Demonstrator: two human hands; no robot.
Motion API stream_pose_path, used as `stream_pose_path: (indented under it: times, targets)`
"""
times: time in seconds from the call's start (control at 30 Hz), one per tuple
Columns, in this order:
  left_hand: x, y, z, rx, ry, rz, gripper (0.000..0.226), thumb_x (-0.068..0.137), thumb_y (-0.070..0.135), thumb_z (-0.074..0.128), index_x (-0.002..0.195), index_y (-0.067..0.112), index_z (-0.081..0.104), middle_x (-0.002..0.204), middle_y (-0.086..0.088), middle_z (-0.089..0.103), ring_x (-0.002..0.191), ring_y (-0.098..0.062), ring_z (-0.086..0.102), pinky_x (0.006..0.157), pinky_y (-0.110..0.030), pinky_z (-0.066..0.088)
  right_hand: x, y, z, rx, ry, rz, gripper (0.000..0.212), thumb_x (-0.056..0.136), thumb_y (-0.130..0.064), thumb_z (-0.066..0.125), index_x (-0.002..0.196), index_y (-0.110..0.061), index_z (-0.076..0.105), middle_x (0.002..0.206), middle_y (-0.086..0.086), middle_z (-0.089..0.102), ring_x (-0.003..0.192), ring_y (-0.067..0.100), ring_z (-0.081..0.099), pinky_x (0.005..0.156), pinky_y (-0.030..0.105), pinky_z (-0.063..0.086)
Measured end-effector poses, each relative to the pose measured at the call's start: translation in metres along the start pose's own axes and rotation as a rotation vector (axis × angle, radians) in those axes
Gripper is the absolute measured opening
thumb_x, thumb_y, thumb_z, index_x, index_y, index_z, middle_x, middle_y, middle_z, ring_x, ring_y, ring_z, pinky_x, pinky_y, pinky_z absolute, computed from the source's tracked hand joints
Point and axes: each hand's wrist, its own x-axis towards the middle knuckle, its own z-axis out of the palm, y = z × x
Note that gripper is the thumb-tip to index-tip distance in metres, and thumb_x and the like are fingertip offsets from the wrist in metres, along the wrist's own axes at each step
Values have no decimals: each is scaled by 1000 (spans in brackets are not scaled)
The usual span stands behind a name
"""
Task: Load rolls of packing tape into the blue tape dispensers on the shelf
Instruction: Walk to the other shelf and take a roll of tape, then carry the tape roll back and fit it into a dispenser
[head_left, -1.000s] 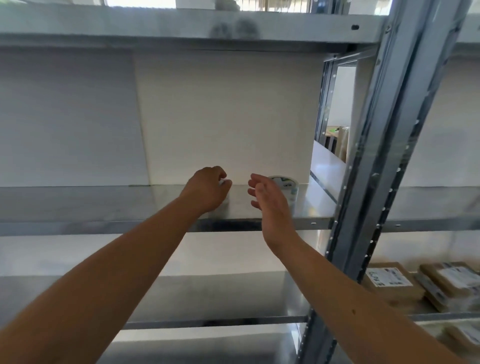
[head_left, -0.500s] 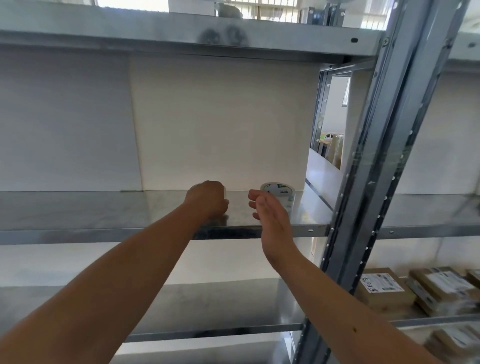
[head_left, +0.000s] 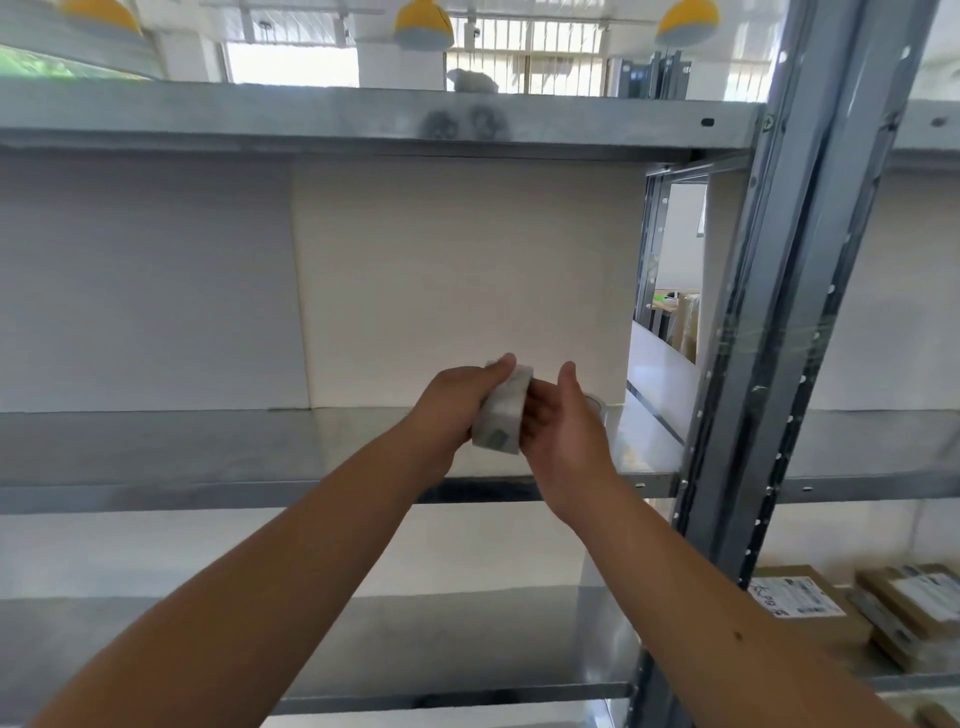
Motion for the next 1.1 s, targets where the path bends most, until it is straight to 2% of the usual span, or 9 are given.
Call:
stream_pose_path:
  times: [0.13,0.3,0.4,0.5,0.57,0.67,0.8,1.0,1.1]
  targets:
    - [-12,-14,1,-73,-42,-94,59,102,59,50,120,9,76,114,-13,80,108,-28,76,98,-40,57,-4,4,-9,-55,-26,79,67,104,-67,32,112,-16,75,109,5,83,106,20,78,107,45,52]
    - [-21,-26,-2,-144,-70,-122,53,102,58,51,117,14,77,115,-10,81,106,-28,77,95,-43,59,-12,8,-16,-94,-52,125,51,105,-55,48,120,-15,74,113,6,82,105,21,78,90,39,61]
    - [-26,-32,-2,-166,-71,-151,56,100,61,53,117,13,78,117,-11,80,107,-30,77,94,-46,60,-17,15,-19,-66,-54,146,46,105,-51,50,117,-15,75,111,6,82,104,21,78,90,40,61]
    - [-32,-39,-3,-177,-46,-164,59,99,62,54,121,12,76,119,-13,79,108,-33,76,95,-50,60,-19,20,-20,-40,-57,155,51,105,-51,51,126,-10,72,120,11,79,113,27,74,98,45,59]
    - [-36,-45,-6,-179,-5,-138,57,101,58,53,123,10,75,119,-14,79,109,-33,76,92,-48,61,-20,25,-20,-40,-72,154,51,105,-51,51,127,-10,71,121,11,79,114,27,74,100,45,59]
    - [-46,-51,-12,-222,82,-130,52,102,53,55,122,9,74,116,-14,80,108,-31,77,88,-43,60,-21,35,-17,-60,-132,173,45,106,-50,49,116,-15,75,111,6,82,105,21,78,88,37,61]
    - [-62,-54,-26,-242,193,-151,55,100,55,57,126,8,71,119,-13,79,108,-29,77,96,-45,59,-25,49,-5,-69,-191,203,47,106,-51,48,113,-14,76,108,7,83,102,21,79,80,33,62]
    - [-105,-57,-59,-218,343,-138,54,100,55,58,123,9,74,117,-12,80,110,-30,76,103,-48,55,-41,77,30,-59,-300,257,51,104,-52,50,116,-10,76,112,11,82,103,26,79,84,37,62]
    - [-133,-59,-78,-209,461,-134,52,101,53,57,122,8,74,116,-12,80,110,-30,76,105,-48,55,-53,97,54,-70,-374,305,51,105,-50,50,119,-8,76,114,13,81,107,28,78,92,42,61]
